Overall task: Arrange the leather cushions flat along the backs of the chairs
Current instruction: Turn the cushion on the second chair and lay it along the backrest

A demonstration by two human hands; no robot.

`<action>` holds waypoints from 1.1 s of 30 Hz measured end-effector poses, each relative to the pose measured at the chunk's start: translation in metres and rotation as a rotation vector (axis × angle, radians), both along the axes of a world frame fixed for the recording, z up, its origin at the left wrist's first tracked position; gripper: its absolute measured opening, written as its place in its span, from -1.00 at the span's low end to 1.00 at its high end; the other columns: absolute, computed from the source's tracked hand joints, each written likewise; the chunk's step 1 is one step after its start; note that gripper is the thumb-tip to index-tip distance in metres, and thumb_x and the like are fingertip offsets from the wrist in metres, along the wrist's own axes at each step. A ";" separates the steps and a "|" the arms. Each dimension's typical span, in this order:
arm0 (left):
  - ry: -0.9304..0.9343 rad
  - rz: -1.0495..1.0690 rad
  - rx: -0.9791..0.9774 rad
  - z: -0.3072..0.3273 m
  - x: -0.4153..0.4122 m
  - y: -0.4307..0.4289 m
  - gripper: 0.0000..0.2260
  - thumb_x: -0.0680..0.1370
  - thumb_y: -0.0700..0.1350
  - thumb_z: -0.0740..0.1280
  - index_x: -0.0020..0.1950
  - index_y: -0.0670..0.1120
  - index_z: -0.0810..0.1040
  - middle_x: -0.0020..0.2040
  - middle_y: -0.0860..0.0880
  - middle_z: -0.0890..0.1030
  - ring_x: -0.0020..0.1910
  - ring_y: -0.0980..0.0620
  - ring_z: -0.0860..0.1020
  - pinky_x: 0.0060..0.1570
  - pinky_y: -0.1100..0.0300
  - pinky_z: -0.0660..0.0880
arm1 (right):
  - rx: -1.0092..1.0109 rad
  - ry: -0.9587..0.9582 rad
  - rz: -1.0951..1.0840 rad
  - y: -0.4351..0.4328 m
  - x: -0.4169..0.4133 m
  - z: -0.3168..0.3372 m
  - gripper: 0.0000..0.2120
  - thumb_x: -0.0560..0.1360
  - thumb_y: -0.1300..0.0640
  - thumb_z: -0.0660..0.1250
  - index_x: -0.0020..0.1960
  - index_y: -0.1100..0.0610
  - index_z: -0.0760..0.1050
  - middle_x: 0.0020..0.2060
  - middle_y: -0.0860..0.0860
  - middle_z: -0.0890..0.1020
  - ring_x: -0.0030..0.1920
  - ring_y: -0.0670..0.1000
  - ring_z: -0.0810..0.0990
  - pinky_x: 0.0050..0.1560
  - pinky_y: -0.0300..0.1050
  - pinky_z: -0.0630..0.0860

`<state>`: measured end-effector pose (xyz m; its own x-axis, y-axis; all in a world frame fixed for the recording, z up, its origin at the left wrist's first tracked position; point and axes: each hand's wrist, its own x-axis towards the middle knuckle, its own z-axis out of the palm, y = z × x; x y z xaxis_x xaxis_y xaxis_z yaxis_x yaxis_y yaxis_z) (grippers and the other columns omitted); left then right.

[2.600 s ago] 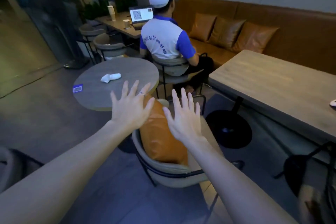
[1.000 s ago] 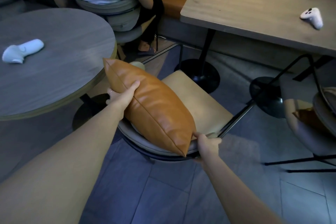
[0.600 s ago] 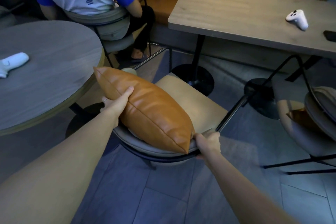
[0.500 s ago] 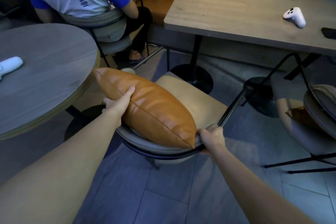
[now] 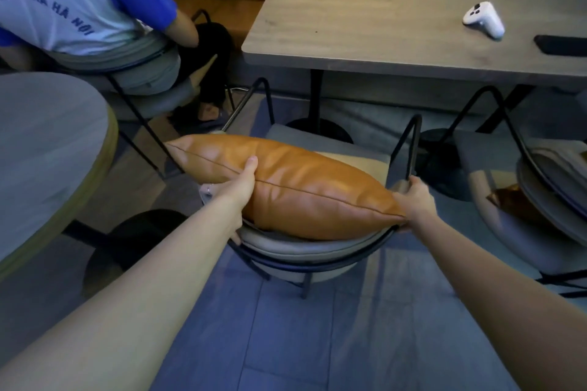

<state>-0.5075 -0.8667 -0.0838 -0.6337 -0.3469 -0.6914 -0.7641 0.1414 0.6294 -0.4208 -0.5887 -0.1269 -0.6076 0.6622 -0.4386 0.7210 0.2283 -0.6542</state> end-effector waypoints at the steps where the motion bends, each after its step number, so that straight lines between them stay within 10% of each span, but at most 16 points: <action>1: -0.015 0.005 0.025 -0.001 0.002 0.013 0.21 0.30 0.46 0.44 0.62 -0.02 -0.24 0.61 -0.19 0.11 0.48 -0.40 0.24 0.22 -0.58 0.30 | 0.021 0.021 0.001 0.014 -0.003 0.000 -0.33 0.55 0.08 0.43 0.58 0.14 0.26 0.40 0.27 0.50 0.35 0.36 0.48 -0.06 0.09 0.56; 3: -0.040 0.017 0.059 -0.002 0.010 0.039 0.19 0.31 0.47 0.42 0.61 0.02 -0.26 0.62 -0.16 0.04 0.48 -0.44 0.21 0.18 -0.61 0.31 | 0.040 0.059 -0.025 0.040 -0.005 0.001 -0.40 0.58 0.09 0.39 0.55 0.21 0.30 0.39 0.31 0.51 0.38 0.36 0.47 0.24 0.16 0.48; 7: -0.081 0.061 0.126 0.001 0.020 0.082 0.19 0.31 0.50 0.37 0.59 0.08 -0.34 0.62 -0.20 0.03 0.49 -0.46 0.19 0.18 -0.60 0.31 | -0.087 0.146 -0.151 0.060 0.006 -0.013 -0.50 0.51 -0.10 0.25 0.37 0.11 0.49 0.24 0.27 0.61 0.27 0.35 0.55 0.20 0.20 0.51; 12: -0.116 0.097 0.199 0.014 0.027 0.095 0.10 0.39 0.38 0.42 0.61 -0.03 -0.22 0.61 -0.21 0.11 0.47 -0.44 0.25 0.28 -0.56 0.24 | -0.238 0.304 -0.321 0.043 0.033 -0.043 -0.21 0.33 -0.42 0.18 0.49 -0.11 0.39 0.36 0.12 0.58 0.34 0.27 0.54 0.35 0.35 0.47; 19: 0.049 0.163 0.223 0.013 0.011 0.047 0.09 0.30 0.27 0.55 0.60 0.06 -0.06 0.53 -0.19 0.30 0.40 -0.35 0.38 0.31 -0.43 0.34 | -0.280 0.303 -0.413 -0.010 0.043 -0.015 -0.43 0.58 -0.22 0.10 0.57 -0.15 0.23 0.38 0.11 0.55 0.32 0.28 0.52 0.36 0.34 0.44; 33: -0.006 -0.221 0.423 0.028 -0.021 -0.018 -0.08 0.33 0.16 0.60 0.55 -0.02 0.22 0.44 -0.13 0.44 0.33 -0.22 0.48 0.05 -0.22 0.51 | -0.363 0.271 -0.759 -0.178 0.017 -0.029 -0.06 0.52 0.09 0.43 0.64 0.08 -0.16 0.55 0.34 0.19 0.40 0.38 0.38 0.35 0.20 0.37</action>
